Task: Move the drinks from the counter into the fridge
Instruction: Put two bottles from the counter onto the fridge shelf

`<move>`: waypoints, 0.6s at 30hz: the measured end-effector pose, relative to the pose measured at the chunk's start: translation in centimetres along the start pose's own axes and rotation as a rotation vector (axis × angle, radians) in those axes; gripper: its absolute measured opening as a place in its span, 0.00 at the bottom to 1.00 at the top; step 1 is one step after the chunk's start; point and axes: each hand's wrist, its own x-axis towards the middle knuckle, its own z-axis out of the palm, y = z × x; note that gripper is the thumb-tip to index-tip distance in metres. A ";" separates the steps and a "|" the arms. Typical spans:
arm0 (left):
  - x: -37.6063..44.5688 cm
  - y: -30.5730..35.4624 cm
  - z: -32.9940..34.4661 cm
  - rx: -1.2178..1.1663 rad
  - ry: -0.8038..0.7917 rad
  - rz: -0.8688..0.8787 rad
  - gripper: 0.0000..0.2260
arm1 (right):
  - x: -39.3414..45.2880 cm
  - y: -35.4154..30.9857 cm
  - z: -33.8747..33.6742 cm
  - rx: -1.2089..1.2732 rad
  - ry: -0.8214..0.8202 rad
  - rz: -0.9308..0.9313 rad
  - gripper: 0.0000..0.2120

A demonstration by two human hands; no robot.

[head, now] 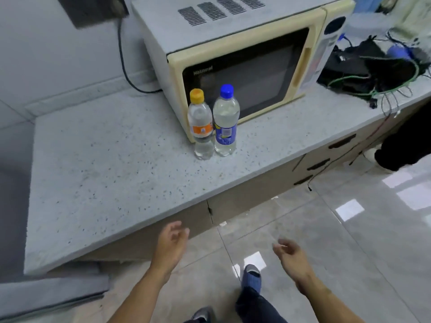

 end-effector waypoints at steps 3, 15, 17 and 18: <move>1.9 6.7 2.0 -0.101 0.108 0.099 0.18 | 3.0 -8.8 0.4 0.040 -0.022 -0.255 0.16; 9.4 21.0 4.0 -0.169 0.238 0.290 0.33 | 6.1 -28.9 6.1 0.173 -0.211 -0.740 0.34; 9.7 21.5 4.1 -0.182 0.230 0.323 0.28 | 6.3 -29.8 6.5 0.183 -0.233 -0.791 0.32; 9.8 21.8 4.1 -0.189 0.227 0.338 0.26 | 6.3 -30.1 6.7 0.179 -0.242 -0.802 0.32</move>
